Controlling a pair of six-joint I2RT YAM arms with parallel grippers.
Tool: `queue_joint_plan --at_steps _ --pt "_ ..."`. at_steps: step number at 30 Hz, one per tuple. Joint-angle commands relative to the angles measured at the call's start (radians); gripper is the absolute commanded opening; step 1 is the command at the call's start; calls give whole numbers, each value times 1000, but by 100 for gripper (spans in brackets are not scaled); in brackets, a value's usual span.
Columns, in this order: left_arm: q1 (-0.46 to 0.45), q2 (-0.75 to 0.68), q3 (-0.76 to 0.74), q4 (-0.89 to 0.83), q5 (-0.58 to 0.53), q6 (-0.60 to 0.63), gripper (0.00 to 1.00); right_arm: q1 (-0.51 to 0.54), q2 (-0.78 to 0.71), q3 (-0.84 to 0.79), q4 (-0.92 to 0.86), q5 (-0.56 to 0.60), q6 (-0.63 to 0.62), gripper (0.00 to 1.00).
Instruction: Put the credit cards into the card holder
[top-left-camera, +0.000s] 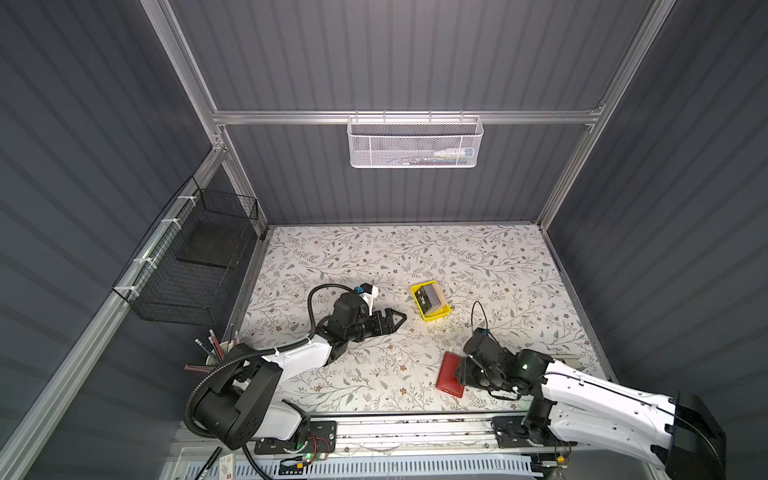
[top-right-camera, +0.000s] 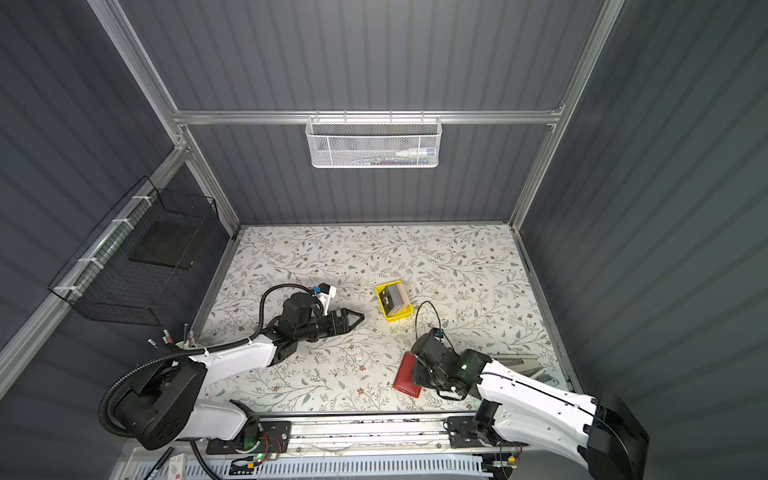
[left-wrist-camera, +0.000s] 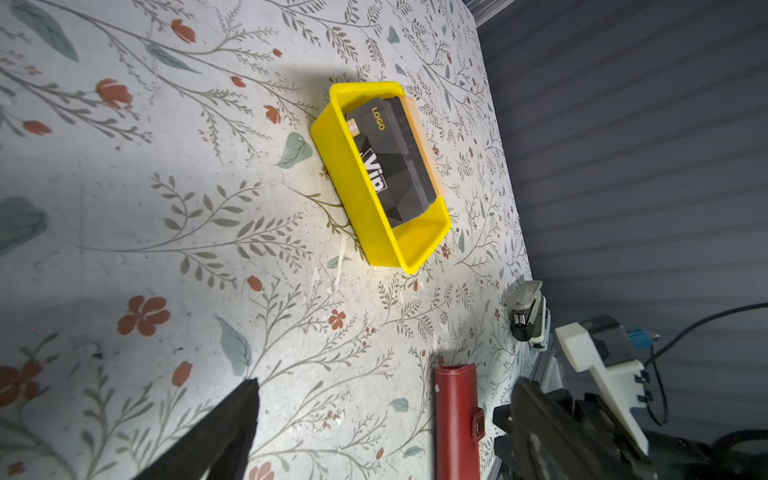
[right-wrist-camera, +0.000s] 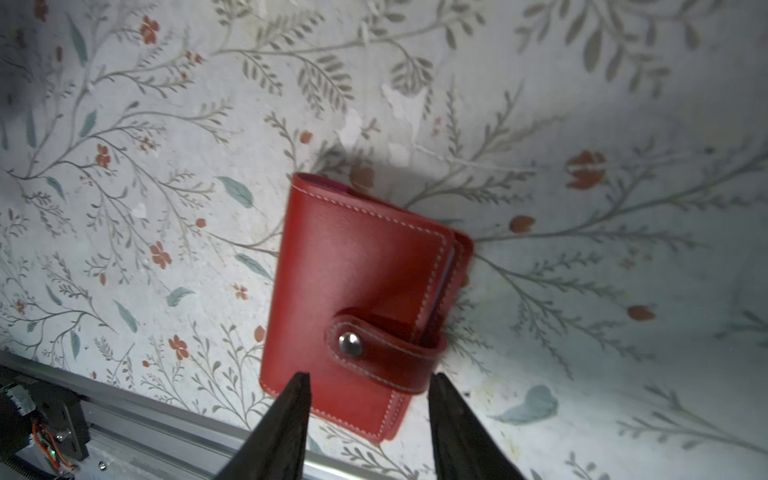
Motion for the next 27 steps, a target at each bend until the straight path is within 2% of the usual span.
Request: queue_joint_plan --at_steps 1,7,17,27 --pt "-9 12 -13 47 29 -9 94 9 -27 -28 -15 -1 59 53" --pt "-13 43 -26 112 38 -46 94 15 -18 -66 60 -45 34 55" --pt "-13 33 -27 93 27 -43 93 15 45 -45 102 -14 -52 52" --pt "-14 -67 -37 -66 -31 1 93 12 180 26 176 -2 -117 48"
